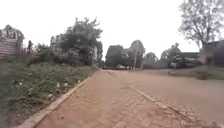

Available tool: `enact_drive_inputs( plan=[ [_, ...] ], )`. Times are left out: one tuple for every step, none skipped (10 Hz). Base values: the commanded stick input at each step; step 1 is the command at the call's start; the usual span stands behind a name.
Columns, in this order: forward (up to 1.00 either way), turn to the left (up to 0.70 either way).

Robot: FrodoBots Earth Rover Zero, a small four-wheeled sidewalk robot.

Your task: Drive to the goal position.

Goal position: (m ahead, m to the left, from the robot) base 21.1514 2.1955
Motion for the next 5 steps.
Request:
enact_drive_inputs(
  plan=[
    [0.70, 0.02],
    [0.70, 0.02],
    [0.70, 0.02],
    [0.70, 0.04],
    [0.70, 0.16]
  ],
)
